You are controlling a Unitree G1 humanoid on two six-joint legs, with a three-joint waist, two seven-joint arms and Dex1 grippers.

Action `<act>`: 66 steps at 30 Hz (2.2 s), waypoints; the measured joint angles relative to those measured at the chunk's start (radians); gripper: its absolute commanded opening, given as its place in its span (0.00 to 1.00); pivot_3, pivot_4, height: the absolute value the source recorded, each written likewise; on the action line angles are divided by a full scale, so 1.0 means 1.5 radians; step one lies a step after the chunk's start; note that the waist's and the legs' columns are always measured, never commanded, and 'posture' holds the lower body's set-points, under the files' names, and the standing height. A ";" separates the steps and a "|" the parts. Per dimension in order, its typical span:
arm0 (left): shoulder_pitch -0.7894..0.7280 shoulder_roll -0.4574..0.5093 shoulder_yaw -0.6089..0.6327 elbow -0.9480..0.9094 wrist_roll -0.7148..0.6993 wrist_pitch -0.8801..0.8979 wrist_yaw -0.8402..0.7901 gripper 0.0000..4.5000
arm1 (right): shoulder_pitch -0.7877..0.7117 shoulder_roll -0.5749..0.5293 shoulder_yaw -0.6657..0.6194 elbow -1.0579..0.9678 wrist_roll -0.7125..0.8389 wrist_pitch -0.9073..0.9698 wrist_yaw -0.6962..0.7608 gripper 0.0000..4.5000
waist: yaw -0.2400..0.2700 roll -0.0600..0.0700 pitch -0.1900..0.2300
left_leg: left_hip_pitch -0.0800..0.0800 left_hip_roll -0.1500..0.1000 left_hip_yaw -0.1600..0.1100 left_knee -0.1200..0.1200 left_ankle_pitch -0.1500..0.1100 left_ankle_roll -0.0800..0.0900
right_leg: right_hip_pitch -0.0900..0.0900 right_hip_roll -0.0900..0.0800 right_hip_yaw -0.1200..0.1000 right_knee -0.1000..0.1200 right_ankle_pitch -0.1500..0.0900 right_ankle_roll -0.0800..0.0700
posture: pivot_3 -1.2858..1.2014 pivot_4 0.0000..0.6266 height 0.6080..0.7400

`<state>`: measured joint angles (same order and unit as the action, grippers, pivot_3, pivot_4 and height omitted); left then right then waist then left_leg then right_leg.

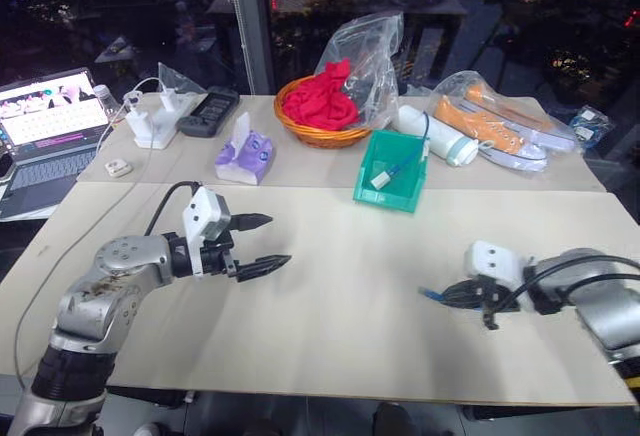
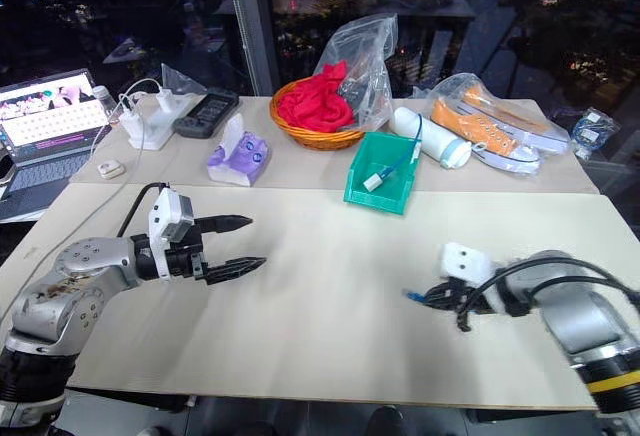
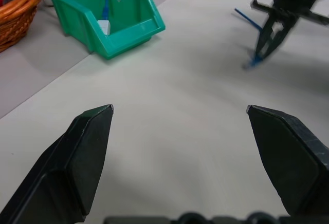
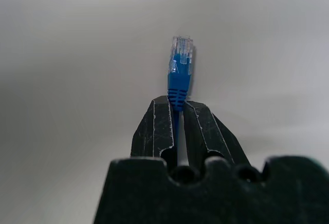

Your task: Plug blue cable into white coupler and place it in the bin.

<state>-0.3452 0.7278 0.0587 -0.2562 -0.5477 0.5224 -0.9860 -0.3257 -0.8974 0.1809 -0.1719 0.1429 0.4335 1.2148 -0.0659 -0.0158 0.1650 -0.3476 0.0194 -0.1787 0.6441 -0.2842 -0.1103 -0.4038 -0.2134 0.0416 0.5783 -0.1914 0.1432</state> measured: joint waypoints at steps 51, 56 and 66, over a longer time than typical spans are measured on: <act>-0.290 -0.235 -0.275 0.649 0.279 -0.465 -0.330 0.46 | 0.096 0.139 -0.212 -0.383 0.263 0.386 -0.341 0.91 | 0.014 0.000 0.000 | -0.003 0.000 0.000 0.001 0.001 -0.002 | 0.000 -0.001 -0.002 0.001 0.000 0.000 | 0.52 0.24 1.00; -0.292 -0.243 -0.269 0.663 0.285 -0.478 -0.332 0.06 | 0.096 0.131 -0.212 -0.383 0.285 0.386 -0.358 0.91 | 0.015 0.000 0.000 | -0.003 0.000 0.000 0.001 0.001 -0.002 | 0.000 -0.001 -0.002 0.001 0.000 0.000 | 0.52 0.24 1.00; -0.267 -0.258 -0.240 0.631 0.280 -0.435 -0.321 0.02 | 0.096 0.116 -0.212 -0.382 0.290 0.386 -0.386 0.91 | 0.014 0.000 0.000 | -0.003 0.000 0.000 0.001 0.001 -0.001 | 0.000 -0.001 -0.002 0.001 0.000 0.000 | 0.52 0.24 1.00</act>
<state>-0.7461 0.3412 -0.3018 0.6903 -0.1280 -0.1299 -1.4667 -0.1810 -0.7229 -0.1369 -0.7447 0.5783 1.0131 0.6361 -0.0455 -0.0166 0.1647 -0.3518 0.0187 -0.1794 0.6457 -0.2825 -0.1125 -0.4035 -0.2144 0.0392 0.5791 -0.1910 0.1431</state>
